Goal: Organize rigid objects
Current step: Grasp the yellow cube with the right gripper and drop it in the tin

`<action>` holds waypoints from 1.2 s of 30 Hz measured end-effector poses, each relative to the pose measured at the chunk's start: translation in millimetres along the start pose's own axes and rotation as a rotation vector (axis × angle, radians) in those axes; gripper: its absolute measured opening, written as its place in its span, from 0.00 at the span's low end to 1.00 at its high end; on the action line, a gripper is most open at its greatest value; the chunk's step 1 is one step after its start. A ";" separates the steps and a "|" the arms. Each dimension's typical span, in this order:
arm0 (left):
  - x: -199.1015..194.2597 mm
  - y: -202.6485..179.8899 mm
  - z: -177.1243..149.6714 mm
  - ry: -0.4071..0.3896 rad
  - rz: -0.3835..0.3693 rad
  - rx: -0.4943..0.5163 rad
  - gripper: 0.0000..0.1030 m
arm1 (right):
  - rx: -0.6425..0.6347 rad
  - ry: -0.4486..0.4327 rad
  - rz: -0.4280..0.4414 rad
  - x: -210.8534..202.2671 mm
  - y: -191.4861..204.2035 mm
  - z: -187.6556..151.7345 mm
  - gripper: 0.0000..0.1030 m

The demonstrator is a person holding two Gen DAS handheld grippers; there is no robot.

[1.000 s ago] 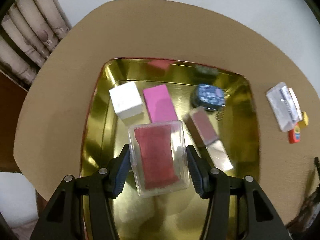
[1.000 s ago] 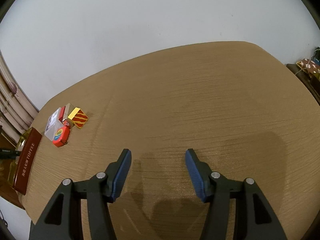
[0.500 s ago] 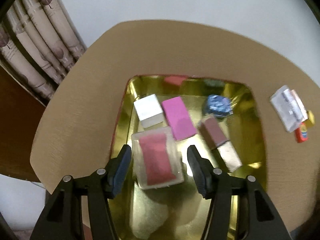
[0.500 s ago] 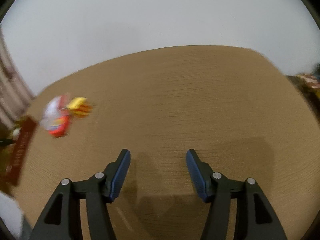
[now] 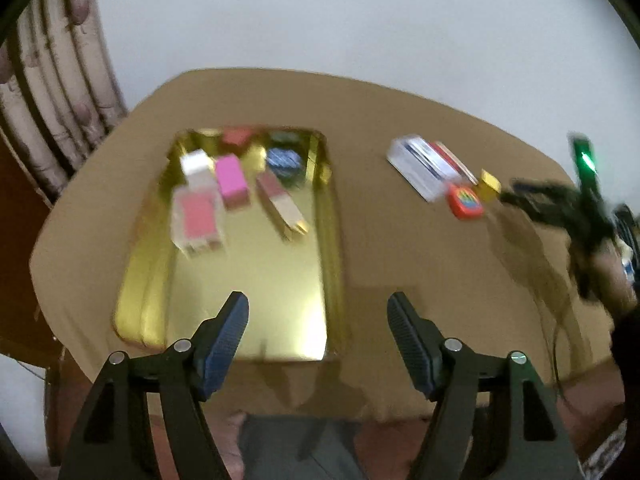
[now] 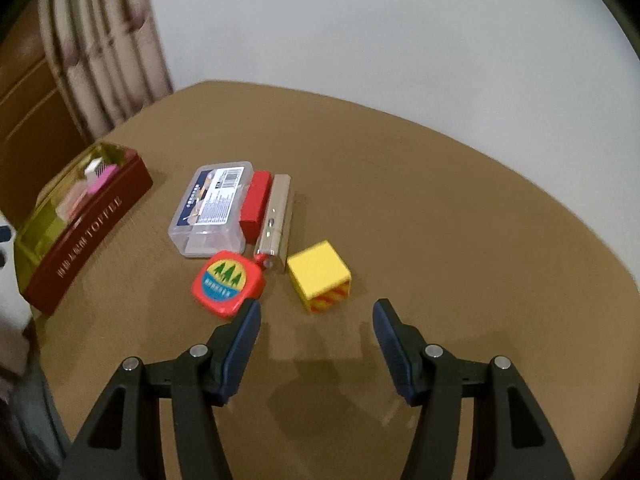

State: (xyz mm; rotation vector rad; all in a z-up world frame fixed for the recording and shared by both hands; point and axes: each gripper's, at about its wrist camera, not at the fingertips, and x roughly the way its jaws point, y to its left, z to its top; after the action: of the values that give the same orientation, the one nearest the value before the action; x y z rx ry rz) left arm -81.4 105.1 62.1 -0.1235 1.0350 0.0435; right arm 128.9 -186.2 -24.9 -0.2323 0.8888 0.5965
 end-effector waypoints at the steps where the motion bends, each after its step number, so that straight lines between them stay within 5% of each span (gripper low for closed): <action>1: -0.6 -2.8 -4.3 0.009 -0.011 -0.005 0.66 | -0.012 0.010 0.019 4.7 -0.4 4.7 0.58; 10: 17.8 17.9 -31.4 0.108 -0.040 -0.081 0.66 | -0.126 0.078 0.010 39.0 3.5 21.8 0.57; 11: 19.1 20.6 -34.6 0.118 -0.035 -0.088 0.66 | -0.127 0.088 0.018 42.6 2.5 23.2 0.55; 13: 22.2 26.3 -40.4 0.140 -0.031 -0.113 0.66 | -0.133 0.107 0.021 47.8 2.3 23.5 0.29; 14: 21.9 28.8 -42.5 0.145 -0.034 -0.125 0.66 | -0.140 0.112 0.016 48.3 3.2 22.4 0.29; 21: -3.7 48.6 -51.2 0.060 -0.013 -0.177 0.66 | -0.095 0.055 0.004 10.8 13.7 17.1 0.29; 28: -16.6 69.3 -68.9 0.032 0.029 -0.208 0.68 | -0.172 -0.094 0.215 -46.1 127.7 57.3 0.29; 36: -15.4 98.6 -91.1 0.041 0.058 -0.246 0.68 | -0.281 -0.029 0.417 -7.3 266.8 82.4 0.29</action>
State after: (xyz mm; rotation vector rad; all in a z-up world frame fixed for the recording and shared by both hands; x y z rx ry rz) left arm -176.4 192.1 21.4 -0.3186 1.0713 0.2225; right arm 25.6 63.6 45.4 -0.2930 0.8277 1.1128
